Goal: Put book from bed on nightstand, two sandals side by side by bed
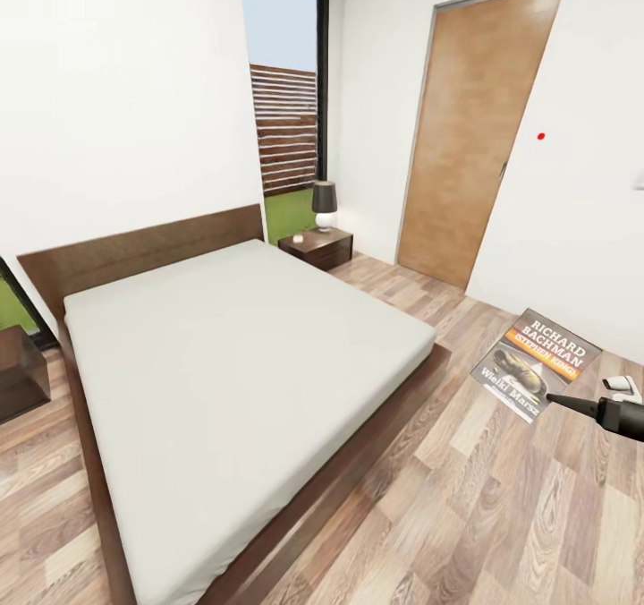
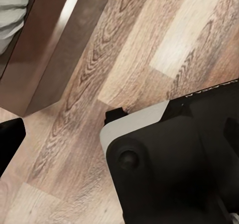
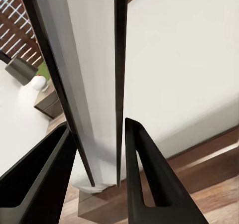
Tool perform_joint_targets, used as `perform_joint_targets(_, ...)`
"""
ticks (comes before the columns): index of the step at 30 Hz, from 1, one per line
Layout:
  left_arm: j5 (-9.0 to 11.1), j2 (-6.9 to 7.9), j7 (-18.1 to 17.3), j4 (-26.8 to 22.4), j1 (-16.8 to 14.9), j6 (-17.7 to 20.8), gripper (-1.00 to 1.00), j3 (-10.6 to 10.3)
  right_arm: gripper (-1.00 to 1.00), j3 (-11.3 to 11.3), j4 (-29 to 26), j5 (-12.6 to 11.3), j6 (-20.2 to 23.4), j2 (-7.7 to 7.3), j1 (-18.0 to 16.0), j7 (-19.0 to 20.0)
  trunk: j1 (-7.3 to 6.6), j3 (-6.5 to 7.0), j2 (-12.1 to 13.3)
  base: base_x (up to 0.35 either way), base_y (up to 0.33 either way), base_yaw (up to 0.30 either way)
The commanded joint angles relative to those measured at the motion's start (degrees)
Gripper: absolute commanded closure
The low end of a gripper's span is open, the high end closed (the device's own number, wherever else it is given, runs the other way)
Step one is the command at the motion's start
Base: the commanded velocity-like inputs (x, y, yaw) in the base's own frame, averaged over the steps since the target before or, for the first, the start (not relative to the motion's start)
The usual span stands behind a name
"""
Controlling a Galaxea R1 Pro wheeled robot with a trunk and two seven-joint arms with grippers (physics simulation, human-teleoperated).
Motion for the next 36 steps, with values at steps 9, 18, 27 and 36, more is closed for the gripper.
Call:
perform_joint_targets(9,-0.20,0.03,0.01,0.03,-0.05,-0.24,-1.00,-0.26,1.00,0.01,0.02,-0.03,0.59,0.14,-0.05,0.12,0.04,0.72,-0.11,0.000,0.000,0.000)
perform_joint_targets(18,-0.17,0.03,0.01,0.03,-0.05,-0.26,-1.00,-0.26,1.00,0.02,0.02,-0.03,0.59,0.17,-0.04,0.13,0.04,1.55,-0.11,0.000,0.000,0.000)
perform_joint_targets(27,-0.15,0.03,0.01,0.03,-0.05,-0.26,-1.00,-0.26,1.00,0.02,0.02,-0.03,0.59,0.17,-0.04,0.12,0.04,2.38,-0.11,0.000,0.000,0.000)
perform_joint_targets(36,-0.15,0.03,0.01,0.03,-0.05,-0.26,-1.00,-0.26,1.00,0.02,0.02,-0.03,0.59,0.17,-0.02,0.12,0.04,3.22,-0.11,0.000,0.000,0.000)
